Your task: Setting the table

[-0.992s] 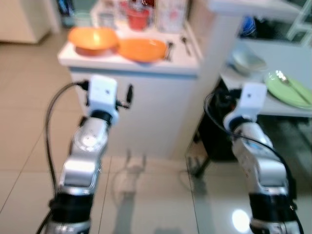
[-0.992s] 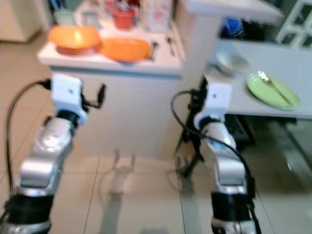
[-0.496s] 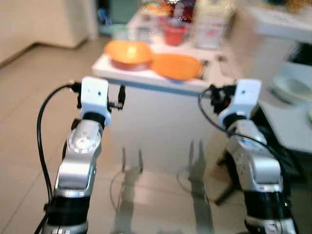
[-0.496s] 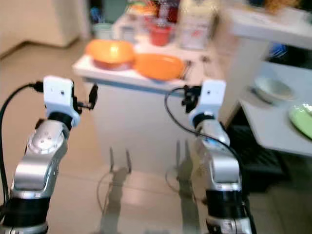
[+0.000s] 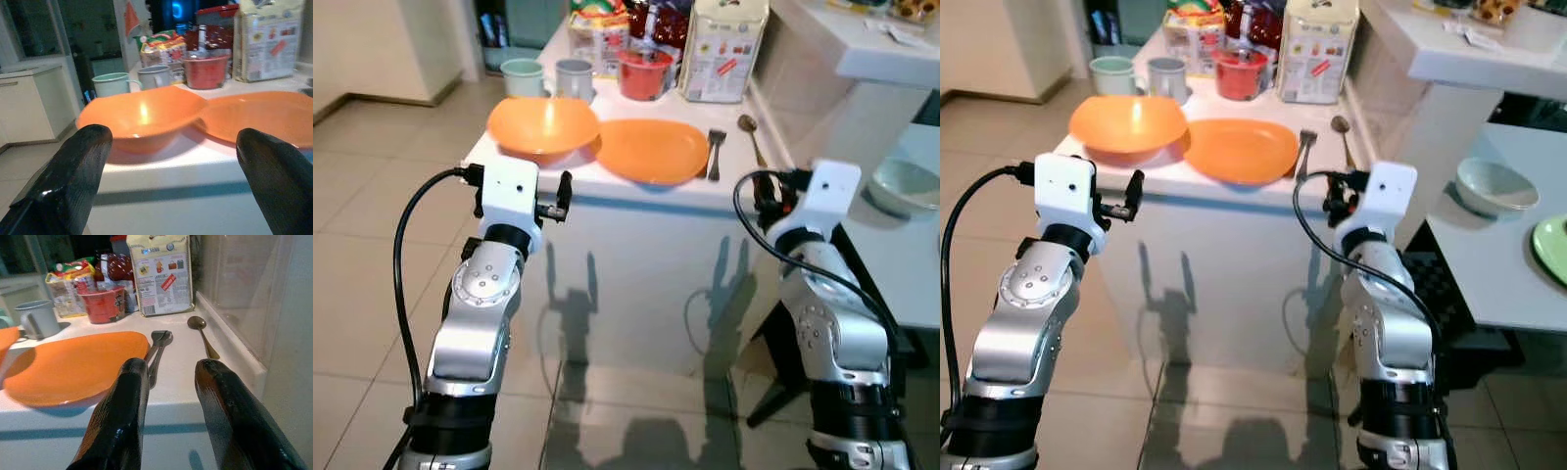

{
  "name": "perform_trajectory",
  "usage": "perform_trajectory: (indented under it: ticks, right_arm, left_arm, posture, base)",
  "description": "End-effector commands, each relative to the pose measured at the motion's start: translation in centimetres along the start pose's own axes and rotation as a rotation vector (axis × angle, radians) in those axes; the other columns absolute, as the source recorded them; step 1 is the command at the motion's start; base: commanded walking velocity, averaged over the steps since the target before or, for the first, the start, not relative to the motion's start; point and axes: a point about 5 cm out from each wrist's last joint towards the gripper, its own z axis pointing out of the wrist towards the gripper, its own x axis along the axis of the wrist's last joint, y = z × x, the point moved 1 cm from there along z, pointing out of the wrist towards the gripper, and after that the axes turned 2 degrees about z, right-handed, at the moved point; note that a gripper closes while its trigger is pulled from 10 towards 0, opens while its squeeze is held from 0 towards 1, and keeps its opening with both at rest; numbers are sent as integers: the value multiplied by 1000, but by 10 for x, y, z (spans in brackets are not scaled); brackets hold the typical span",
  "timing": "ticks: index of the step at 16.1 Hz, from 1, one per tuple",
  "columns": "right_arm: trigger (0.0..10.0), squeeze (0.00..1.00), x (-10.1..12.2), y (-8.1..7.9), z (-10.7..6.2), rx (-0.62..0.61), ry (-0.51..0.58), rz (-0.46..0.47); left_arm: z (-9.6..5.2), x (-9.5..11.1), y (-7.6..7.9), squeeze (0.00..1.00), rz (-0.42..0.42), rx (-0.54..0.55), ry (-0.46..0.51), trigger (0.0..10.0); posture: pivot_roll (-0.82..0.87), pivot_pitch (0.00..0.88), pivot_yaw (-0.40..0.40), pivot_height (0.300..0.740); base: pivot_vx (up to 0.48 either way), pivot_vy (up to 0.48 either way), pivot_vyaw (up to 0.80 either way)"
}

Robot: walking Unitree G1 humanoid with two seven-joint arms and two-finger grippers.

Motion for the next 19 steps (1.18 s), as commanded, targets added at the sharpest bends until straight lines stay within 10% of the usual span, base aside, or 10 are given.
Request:
perform_trajectory:
  ticks: [1, 11, 14, 15, 19]
  right_arm:
    - [10000, 0, 2, -8, 1, 25, 1, 8]
    - [10000, 0, 11, -6, 3, 11, 17, -5]
    - [10000, 0, 10, 1, 7, -23, -27, -17]
    - [10000, 1000, 11, 2, 9, -19, -46, -20]
    - [10000, 1000, 16, 8, 25, -63, -86, -27]
  left_arm:
    - [0, 3, -6, 0, 12, 11, 8, 10000]
    - [2, 32, -3, 0, 62, -72, 98, 10000]
    - [-4, 44, 19, 0, 82, -239, 146, 10000]
    - [-6, 46, 25, 0, 80, -285, 156, 10000]
    - [-11, 44, 33, 0, 97, -390, 131, 10000]
  posture:
    - [60, 0, -79, 740]
    - [67, 0, -79, 740]
    - [66, 0, -77, 740]
    - [60, 0, -71, 740]
    - [53, 0, -60, 740]
  base:
    - [454, 0, -544]
    - [445, 0, 0]
    - [0, 0, 0]
    - [0, 0, 0]
    - [0, 0, 0]
